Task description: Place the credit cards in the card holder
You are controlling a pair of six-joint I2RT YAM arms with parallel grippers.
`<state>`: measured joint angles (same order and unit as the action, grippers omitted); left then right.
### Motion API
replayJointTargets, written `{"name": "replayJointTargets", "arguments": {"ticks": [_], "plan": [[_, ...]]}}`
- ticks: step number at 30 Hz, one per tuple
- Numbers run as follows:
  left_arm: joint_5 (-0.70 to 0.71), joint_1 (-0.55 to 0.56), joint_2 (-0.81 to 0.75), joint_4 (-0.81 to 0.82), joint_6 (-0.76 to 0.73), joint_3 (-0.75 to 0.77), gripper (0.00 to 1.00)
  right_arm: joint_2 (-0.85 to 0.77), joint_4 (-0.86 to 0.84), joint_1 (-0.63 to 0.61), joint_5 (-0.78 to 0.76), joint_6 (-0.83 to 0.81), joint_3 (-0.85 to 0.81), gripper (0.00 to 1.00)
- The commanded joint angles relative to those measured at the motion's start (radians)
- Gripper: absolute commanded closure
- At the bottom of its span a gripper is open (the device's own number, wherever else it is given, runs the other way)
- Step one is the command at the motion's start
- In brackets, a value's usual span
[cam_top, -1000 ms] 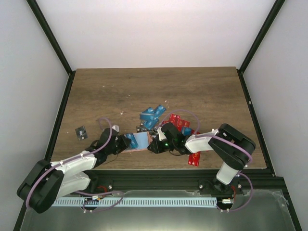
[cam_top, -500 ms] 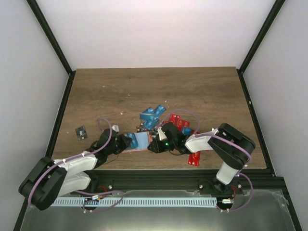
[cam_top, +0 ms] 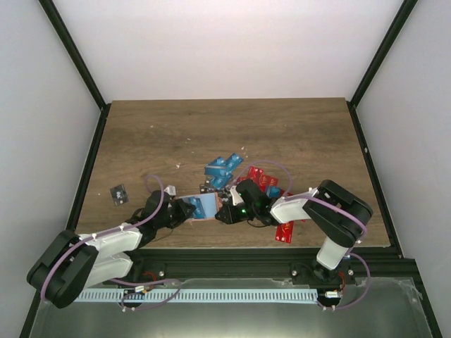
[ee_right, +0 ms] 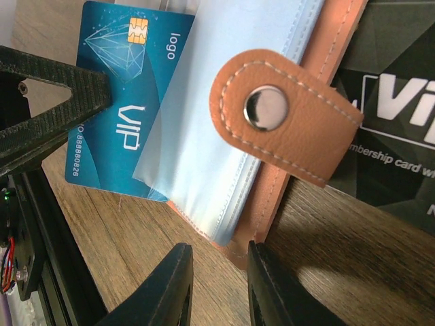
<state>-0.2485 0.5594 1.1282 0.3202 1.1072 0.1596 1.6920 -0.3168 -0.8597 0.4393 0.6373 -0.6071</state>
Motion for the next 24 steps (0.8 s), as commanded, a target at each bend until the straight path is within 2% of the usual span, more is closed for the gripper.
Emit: {"name": "replayJointTargets", "arguments": {"ticks": [1, 24], "plan": [[-0.006, 0.003, 0.016, 0.017, -0.019, -0.013, 0.96, 0.032, 0.035, -0.001, -0.01, -0.003, 0.003, 0.75], [-0.099, -0.073, 0.167, -0.081, -0.278, 0.097, 0.96, 0.063, 0.088, -0.001, -0.016, -0.05, -0.03, 0.75]]}}
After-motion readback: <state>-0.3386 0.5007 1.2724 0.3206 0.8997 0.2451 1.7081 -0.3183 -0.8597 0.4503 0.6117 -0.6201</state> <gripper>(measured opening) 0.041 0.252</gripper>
